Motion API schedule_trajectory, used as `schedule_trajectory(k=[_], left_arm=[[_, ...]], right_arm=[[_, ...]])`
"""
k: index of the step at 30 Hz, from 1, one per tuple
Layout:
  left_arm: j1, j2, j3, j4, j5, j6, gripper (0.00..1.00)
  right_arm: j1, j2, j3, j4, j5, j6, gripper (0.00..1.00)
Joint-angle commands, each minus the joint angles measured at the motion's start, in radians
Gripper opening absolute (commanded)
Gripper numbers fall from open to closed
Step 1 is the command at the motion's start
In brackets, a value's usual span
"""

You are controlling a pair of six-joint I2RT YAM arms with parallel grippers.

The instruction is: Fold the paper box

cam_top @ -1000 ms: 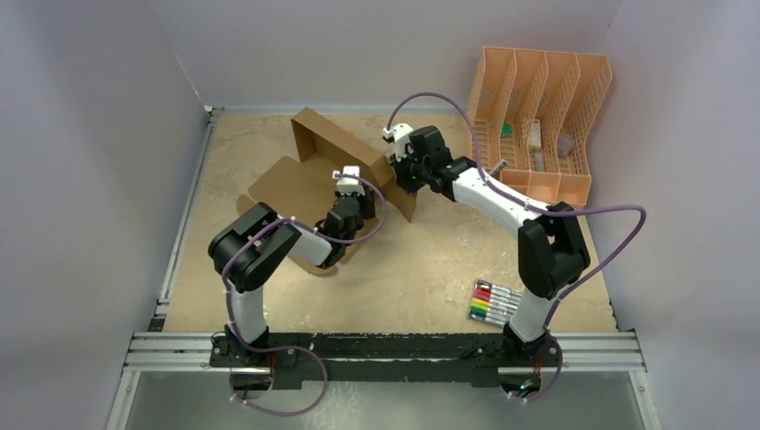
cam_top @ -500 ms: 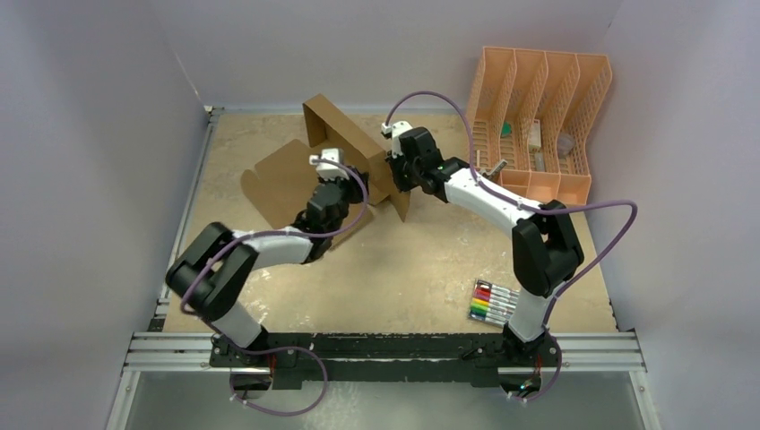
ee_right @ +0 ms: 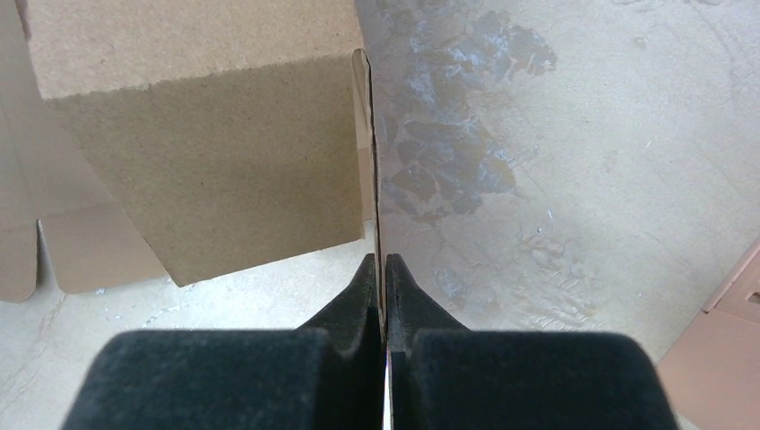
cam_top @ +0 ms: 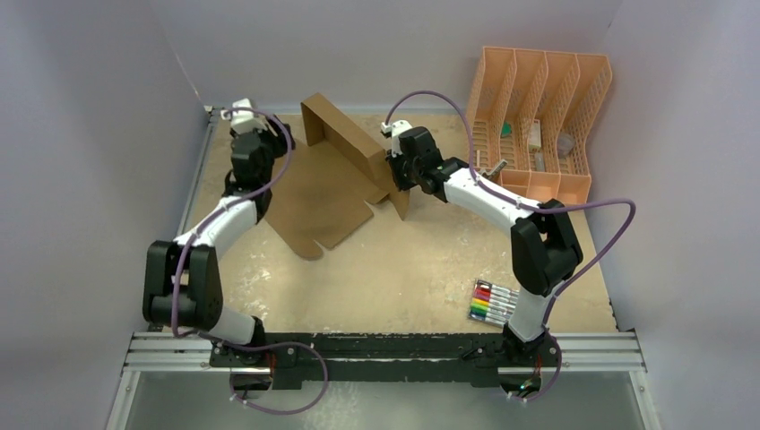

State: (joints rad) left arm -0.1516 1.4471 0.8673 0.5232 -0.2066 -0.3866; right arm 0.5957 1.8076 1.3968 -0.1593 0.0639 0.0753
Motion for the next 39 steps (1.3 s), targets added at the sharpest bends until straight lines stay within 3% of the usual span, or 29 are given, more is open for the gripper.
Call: schedule_trajectory(k=[1, 8, 17, 29, 33, 39], left_arm=[[0.096, 0.111, 0.165, 0.007, 0.186, -0.055, 0.62], [0.198, 0.311, 0.374, 0.111, 0.299, -0.194, 0.66], [0.199, 0.549, 0.656, 0.084, 0.432, -0.268, 0.66], [0.195, 0.681, 0.652, 0.196, 0.581, -0.406, 0.60], [0.189, 0.698, 0.644, 0.204, 0.617, -0.440, 0.51], [0.185, 0.623, 0.501, 0.248, 0.621, -0.490, 0.42]], right_arm=[[0.001, -0.002, 0.018, 0.046, -0.010, -0.037, 0.00], [0.001, 0.002, 0.028, 0.028, -0.044, -0.103, 0.00], [0.001, 0.002, 0.029, 0.014, -0.036, -0.132, 0.00], [0.001, 0.028, 0.056, 0.006, -0.041, -0.132, 0.00], [0.001, 0.036, 0.069, -0.011, -0.062, -0.114, 0.00], [0.000, 0.060, 0.136, -0.049, -0.041, -0.082, 0.00]])
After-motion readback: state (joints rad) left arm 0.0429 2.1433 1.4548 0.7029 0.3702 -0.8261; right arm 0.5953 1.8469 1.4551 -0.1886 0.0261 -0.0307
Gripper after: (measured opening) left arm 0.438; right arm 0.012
